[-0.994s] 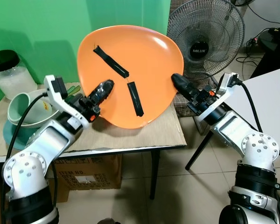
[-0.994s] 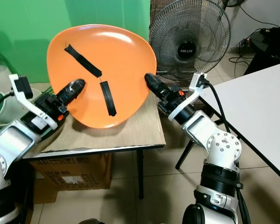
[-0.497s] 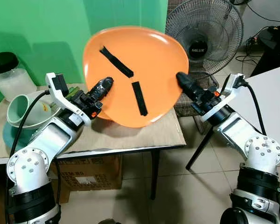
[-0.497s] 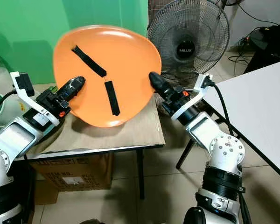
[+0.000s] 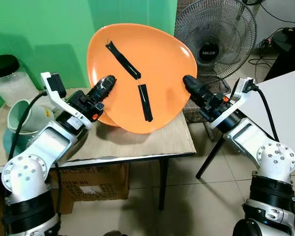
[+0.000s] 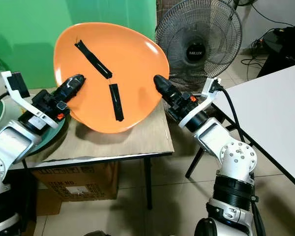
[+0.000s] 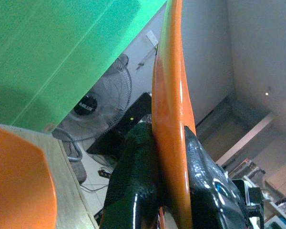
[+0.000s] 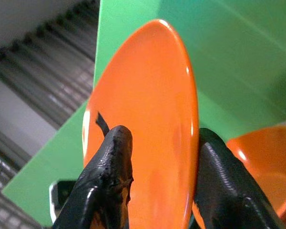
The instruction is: Setting the table
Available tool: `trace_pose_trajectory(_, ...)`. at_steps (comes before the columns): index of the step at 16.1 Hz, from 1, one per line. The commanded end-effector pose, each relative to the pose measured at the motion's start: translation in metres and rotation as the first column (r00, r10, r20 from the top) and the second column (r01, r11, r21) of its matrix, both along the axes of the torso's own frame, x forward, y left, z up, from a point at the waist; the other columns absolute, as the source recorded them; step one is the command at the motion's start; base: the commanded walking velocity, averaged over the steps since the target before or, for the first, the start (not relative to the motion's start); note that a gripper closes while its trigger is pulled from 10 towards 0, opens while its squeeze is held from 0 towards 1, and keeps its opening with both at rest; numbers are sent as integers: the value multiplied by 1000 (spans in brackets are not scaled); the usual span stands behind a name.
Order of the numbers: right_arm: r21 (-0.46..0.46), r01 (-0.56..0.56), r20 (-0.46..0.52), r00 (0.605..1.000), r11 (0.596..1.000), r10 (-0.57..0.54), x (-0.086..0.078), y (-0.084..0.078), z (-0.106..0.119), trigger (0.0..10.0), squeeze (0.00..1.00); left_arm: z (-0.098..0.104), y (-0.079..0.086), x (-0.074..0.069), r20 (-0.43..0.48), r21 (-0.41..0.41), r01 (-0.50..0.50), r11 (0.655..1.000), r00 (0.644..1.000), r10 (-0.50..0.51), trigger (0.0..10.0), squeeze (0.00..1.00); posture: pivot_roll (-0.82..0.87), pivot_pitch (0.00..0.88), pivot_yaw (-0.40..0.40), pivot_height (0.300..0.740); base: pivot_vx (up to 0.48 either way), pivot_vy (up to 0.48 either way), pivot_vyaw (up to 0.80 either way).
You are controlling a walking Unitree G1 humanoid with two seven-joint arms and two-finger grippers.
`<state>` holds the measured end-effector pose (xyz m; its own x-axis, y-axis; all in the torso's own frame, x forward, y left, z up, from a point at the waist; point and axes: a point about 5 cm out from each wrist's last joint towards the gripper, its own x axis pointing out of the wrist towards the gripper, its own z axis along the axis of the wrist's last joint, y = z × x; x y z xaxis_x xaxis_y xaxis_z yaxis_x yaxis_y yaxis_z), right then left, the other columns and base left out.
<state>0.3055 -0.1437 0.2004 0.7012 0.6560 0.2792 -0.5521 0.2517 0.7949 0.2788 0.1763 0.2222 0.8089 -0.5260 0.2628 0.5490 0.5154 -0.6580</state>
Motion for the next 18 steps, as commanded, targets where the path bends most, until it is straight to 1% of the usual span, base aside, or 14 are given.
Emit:
trace_pose_trajectory(1,-4,-24,22,999,1000,24,-4,0,5,10000,1000,2,7,2,2,19,-36,999,999,36,0,0,-24,0,55,740,0,0,0)
trace_pose_trajectory(2,-19,-25,3,1000,1000,25,-4,2,1,10000,0,4,7,3,10,8,-32,999,999,32,0,0,-25,0,55,740,0,0,0)
trace_pose_trajectory(4,-5,-31,-4,1000,1000,31,-4,7,0,10000,0,6,6,3,16,-16,-19,1000,1000,20,0,0,-26,0,56,740,0,0,0)
trace_pose_trajectory(6,-18,-18,-37,999,1000,17,-1,7,-6,10000,0,7,4,3,22,-41,-13,999,1000,14,0,0,-25,0,54,740,0,0,0)
trace_pose_trajectory(8,-21,-25,-39,999,999,24,0,8,-6,10000,0,11,5,2,32,-99,-2,995,999,5,0,0,-23,0,51,740,0,0,0)
trace_pose_trajectory(9,-23,-26,-43,999,999,25,0,8,-6,10000,0,12,5,1,34,-116,2,993,999,2,0,0,-23,0,50,740,0,0,0)
trace_pose_trajectory(12,-13,-46,-36,998,999,45,1,14,-4,10000,0,12,-1,-1,36,-135,37,990,999,-33,0,0,-22,0,48,740,0,0,0)
trace_pose_trajectory(13,-12,-47,-35,998,999,46,1,15,-4,10000,0,11,-2,-1,33,-134,42,990,999,-38,0,0,-22,0,48,740,0,0,0)
trace_pose_trajectory(14,-2,-51,-25,998,999,51,1,15,-2,10000,0,7,-4,-1,11,-115,45,992,999,-44,0,0,-22,0,48,740,0,0,0)
trace_pose_trajectory(15,10,-55,-13,998,998,55,1,15,1,8980,0,5,-5,-1,-3,-114,46,992,999,-47,0,0,-22,0,48,740,0,0,0)
trace_pose_trajectory(16,13,-57,-11,998,998,57,1,15,1,2706,0,5,-5,-1,-3,-114,46,992,999,-47,0,0,-21,0,46,740,0,0,0)
trace_pose_trajectory(17,15,-61,-8,998,998,61,1,16,2,0,0,5,-5,-2,-3,-117,48,992,999,-49,0,0,-20,0,46,740,0,0,0)
trace_pose_trajectory(18,16,-63,-8,998,998,63,1,16,2,0,0,5,-5,-2,-4,-118,50,992,999,-51,0,0,-19,0,45,740,0,0,0)
